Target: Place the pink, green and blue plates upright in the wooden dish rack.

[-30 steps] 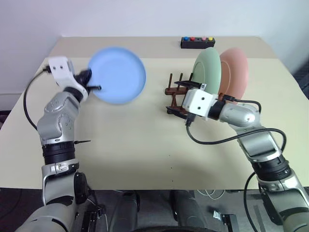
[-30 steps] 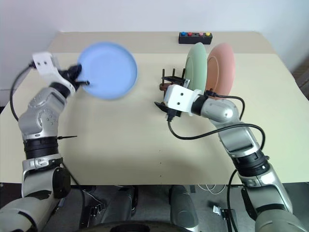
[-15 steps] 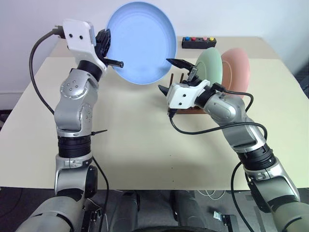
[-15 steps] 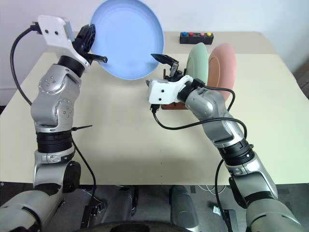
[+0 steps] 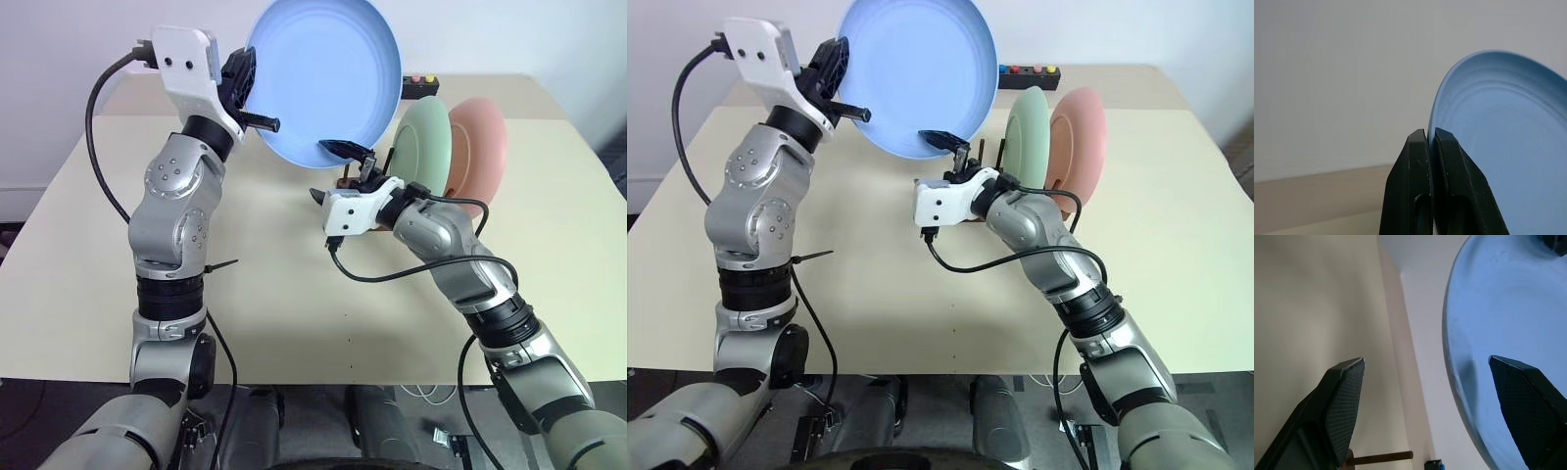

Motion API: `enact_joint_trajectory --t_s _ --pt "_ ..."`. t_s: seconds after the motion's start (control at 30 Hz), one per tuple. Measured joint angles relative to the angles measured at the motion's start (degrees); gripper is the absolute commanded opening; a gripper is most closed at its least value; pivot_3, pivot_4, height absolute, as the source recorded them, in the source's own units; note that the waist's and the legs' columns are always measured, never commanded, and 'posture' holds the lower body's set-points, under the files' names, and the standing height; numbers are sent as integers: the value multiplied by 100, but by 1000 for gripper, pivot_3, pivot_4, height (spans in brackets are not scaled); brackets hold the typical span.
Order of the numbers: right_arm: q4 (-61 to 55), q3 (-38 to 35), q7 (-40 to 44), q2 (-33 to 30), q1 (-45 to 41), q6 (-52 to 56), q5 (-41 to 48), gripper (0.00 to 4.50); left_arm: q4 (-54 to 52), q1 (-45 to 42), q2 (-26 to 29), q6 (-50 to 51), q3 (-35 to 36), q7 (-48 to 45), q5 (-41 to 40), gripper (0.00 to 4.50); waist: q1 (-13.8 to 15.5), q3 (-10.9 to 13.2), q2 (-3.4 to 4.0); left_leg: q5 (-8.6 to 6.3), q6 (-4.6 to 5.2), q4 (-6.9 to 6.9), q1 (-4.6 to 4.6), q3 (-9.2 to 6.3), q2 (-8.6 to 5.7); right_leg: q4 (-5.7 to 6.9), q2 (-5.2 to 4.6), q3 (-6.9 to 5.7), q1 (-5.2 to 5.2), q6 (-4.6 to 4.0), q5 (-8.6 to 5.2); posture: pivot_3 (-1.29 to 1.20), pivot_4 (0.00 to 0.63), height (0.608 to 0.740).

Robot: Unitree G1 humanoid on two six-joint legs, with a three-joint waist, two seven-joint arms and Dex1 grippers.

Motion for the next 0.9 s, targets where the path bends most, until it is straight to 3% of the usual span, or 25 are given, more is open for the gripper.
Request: enact_joint_trajectory --t_s 0.2,0.23,0.43,0.53,0.77,0.9 --pt "38 -1 -77 29 0 -16 -190 264 -26 0 -94 135 1 -34 -115 0 0 0 0 0 0 0 0 0 0 0 0 0 0 0 0 0 150 730" --pt "37 -5 -98 31 0 -28 -204 42 -26 0 -92 144 1 -43 -113 0 -1 0 0 0 0 0 0 0 0 0 0 0 0 0 0 0 150 730" --pt "35 -6 -109 45 7 -58 -253 42 -22 1 -95 151 12 -69 -117 0 -1 0 0 0 0 0 0 0 0 0 0 0 0 0 0 0 150 730" --pt "36 -4 -108 60 15 -71 -293 0 -44 0 -185 155 69 -85 -276 979 0 0 0 0 0 0 0 -1 0 0 0 0 0 0 0 0 150 730" --pt "41 9 -178 83 38 -156 -423 0 -243 -337 -568 44 944 132 -1407 4467 -10 0 0 0 -1 0 1 -1 0 0 0 0 0 0 0 0 150 730" --pt "41 8 -252 89 37 -249 -445 0 -156 -410 -297 -201 1297 266 -1497 4467 -12 0 0 1 -1 -1 2 -1 0 0 1 0 0 -1 0 0 150 730"
